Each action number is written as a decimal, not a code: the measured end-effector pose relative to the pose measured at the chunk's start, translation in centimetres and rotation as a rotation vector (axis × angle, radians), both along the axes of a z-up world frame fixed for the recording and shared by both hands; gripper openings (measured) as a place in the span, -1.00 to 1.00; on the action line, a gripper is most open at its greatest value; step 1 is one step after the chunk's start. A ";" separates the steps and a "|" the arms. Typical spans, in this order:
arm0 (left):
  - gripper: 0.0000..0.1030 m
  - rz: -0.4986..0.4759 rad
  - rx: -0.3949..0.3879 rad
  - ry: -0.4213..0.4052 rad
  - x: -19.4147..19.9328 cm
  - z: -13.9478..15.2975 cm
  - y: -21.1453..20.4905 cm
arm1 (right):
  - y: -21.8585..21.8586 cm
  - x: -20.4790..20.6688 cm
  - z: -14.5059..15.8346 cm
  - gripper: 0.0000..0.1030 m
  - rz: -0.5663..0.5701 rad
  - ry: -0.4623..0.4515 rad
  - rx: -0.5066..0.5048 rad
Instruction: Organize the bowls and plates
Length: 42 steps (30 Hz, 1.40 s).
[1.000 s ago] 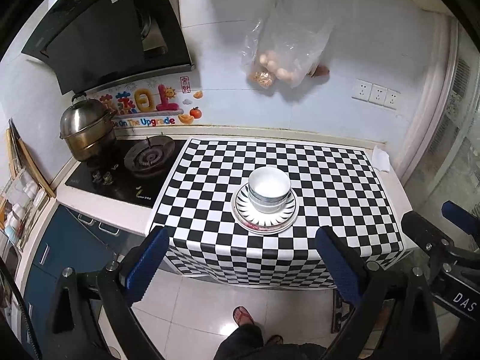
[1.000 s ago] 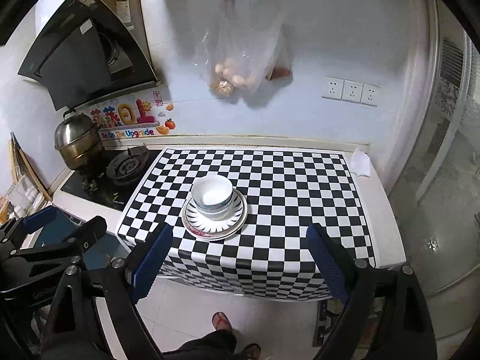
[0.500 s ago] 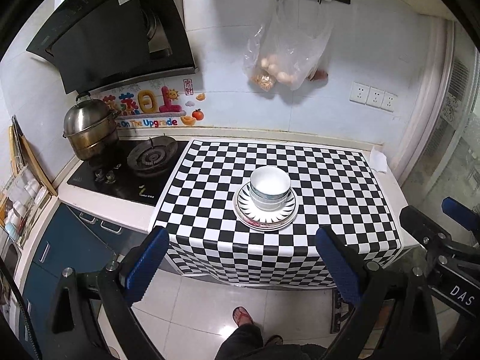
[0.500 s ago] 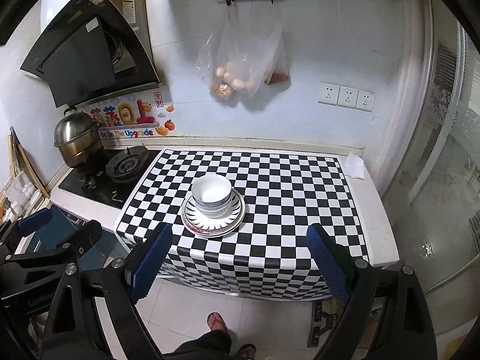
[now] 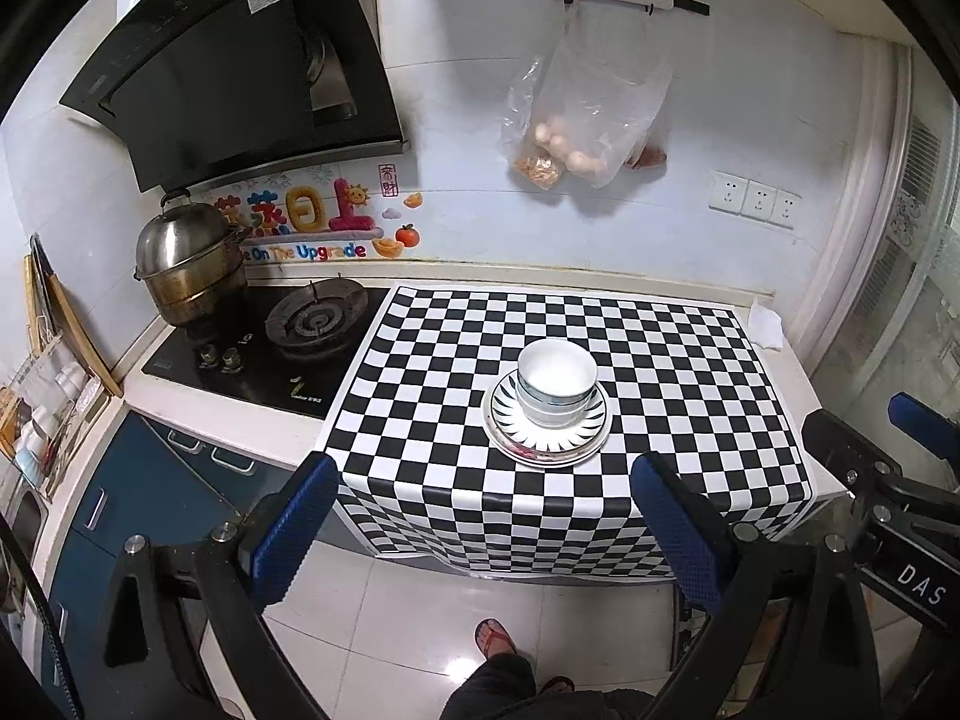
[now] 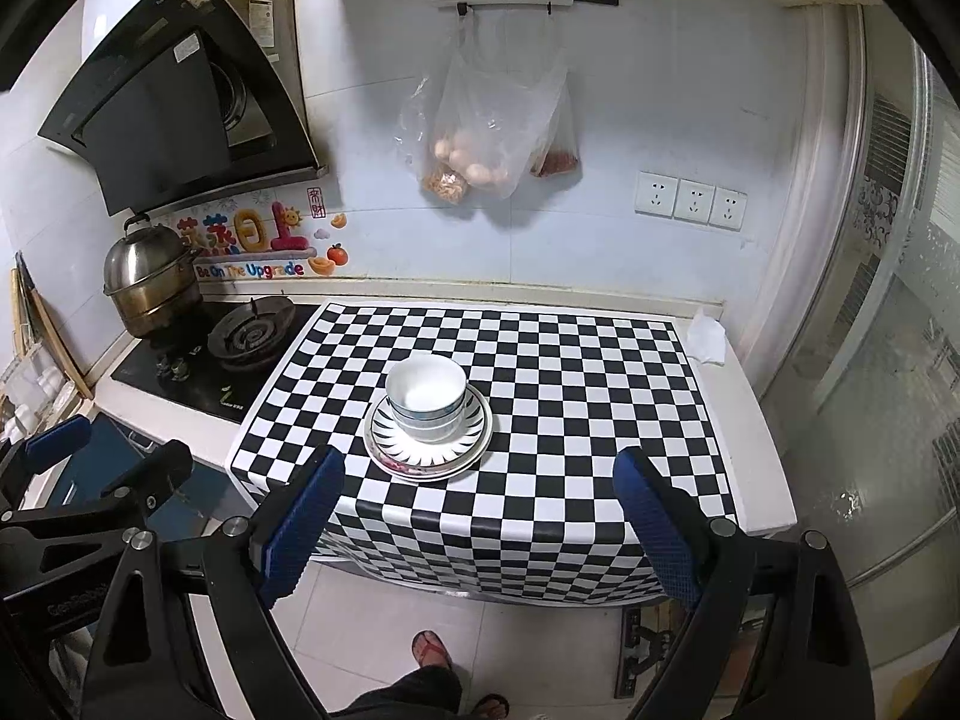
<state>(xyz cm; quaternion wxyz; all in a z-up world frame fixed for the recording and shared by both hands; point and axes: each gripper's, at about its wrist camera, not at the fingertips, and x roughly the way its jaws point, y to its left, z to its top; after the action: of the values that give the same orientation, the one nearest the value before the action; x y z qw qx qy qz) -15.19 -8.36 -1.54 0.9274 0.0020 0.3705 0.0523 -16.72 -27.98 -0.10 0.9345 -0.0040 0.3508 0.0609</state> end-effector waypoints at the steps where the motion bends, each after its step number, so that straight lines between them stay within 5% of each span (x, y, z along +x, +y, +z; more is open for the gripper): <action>1: 0.94 0.002 0.001 -0.001 0.0 0.0 0.1 | 0.0 0.0 0.0 0.81 0.000 0.000 0.000; 42: 0.94 -0.001 0.002 -0.023 -1.3 0.7 0.5 | -0.6 -1.0 0.6 0.81 -0.029 -0.029 -0.021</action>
<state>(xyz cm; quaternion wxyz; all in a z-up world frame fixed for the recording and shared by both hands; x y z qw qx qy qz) -16.50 -7.83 -0.87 0.9315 0.0025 0.3599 0.0520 -17.73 -28.60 0.45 0.9402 -0.0095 0.3377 0.0438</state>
